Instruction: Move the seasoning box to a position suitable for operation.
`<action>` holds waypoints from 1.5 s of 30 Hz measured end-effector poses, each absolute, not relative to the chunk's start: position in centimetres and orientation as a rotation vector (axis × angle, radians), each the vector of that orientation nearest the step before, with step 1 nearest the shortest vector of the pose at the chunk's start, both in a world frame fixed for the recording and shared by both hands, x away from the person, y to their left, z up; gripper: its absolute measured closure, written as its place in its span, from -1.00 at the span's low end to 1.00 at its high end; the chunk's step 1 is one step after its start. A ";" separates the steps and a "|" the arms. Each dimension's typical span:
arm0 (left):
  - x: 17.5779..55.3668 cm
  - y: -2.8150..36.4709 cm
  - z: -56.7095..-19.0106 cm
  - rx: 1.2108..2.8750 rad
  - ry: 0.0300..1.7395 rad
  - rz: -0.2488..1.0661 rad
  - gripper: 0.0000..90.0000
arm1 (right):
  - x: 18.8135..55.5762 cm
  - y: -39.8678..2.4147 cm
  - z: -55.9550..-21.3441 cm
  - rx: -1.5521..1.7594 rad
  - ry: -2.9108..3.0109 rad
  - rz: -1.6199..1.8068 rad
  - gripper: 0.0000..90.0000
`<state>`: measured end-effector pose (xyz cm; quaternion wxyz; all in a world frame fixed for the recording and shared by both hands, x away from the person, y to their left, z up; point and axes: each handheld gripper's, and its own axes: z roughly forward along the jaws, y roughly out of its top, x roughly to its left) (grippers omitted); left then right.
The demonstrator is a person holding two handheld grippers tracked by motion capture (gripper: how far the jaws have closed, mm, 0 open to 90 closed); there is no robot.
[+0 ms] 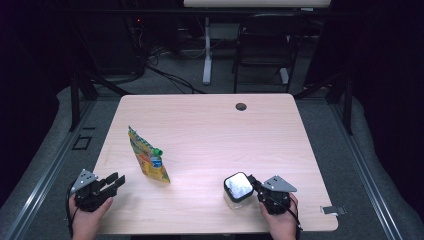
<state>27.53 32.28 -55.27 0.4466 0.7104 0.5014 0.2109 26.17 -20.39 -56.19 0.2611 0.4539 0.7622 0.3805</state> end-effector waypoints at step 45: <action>27.3 32.1 -54.9 1.758 1.224 0.529 0.41 | 23.7 -22.7 -52.2 1.216 1.988 1.235 0.79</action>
